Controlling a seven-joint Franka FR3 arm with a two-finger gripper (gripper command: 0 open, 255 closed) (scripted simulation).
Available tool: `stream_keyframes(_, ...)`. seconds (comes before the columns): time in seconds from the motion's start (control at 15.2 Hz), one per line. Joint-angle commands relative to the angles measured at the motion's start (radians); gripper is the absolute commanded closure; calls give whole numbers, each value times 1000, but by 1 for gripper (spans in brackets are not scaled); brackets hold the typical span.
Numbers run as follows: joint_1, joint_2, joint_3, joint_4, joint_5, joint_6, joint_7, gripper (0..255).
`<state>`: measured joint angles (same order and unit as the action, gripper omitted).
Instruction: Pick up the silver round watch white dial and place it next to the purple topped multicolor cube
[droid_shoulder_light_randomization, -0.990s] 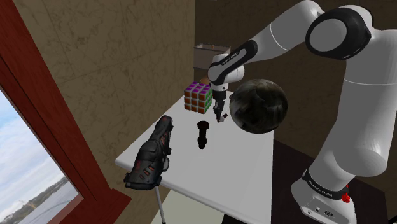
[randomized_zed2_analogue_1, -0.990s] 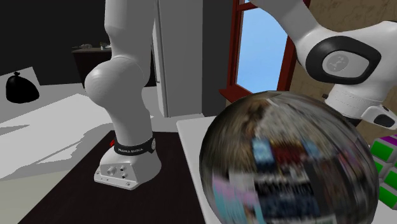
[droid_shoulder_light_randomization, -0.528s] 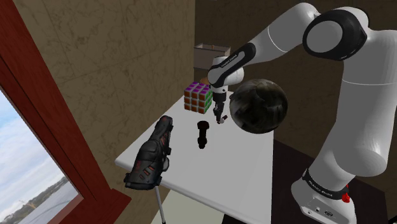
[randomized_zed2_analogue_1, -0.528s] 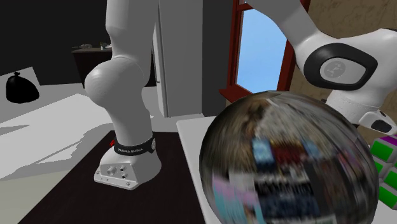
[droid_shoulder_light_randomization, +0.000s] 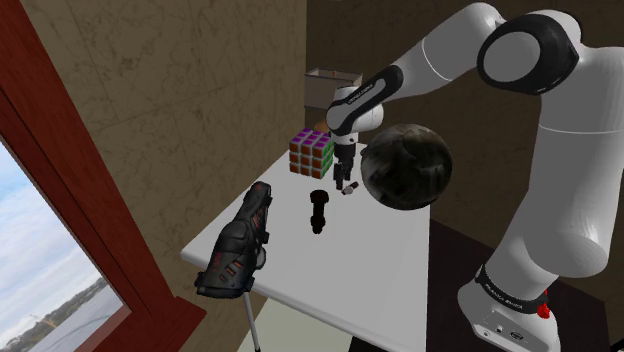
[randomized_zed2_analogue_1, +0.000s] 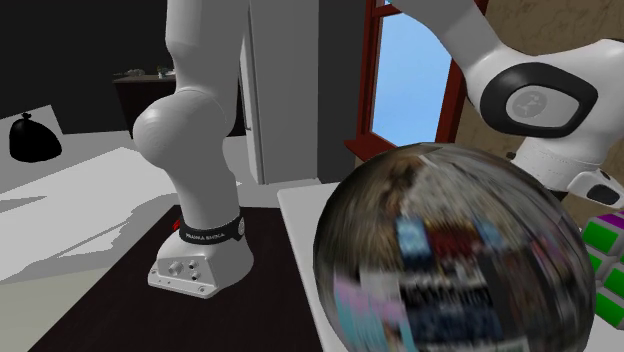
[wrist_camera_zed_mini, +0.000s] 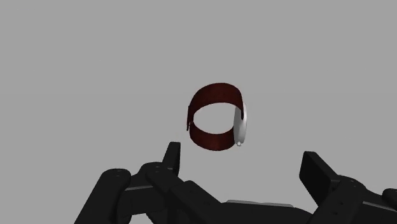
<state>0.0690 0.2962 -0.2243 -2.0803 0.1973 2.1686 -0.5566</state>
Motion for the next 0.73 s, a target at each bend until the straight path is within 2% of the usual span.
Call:
stream_keyframes(0.0, -1, -24, -6, 23, -12, -47, 7, 0)
stream_keyframes(0.13, -2, -47, -11, 57, -24, -103, 15, 0)
stream_keyframes(0.66, -2, -47, -11, 57, -24, -103, 15, 0)
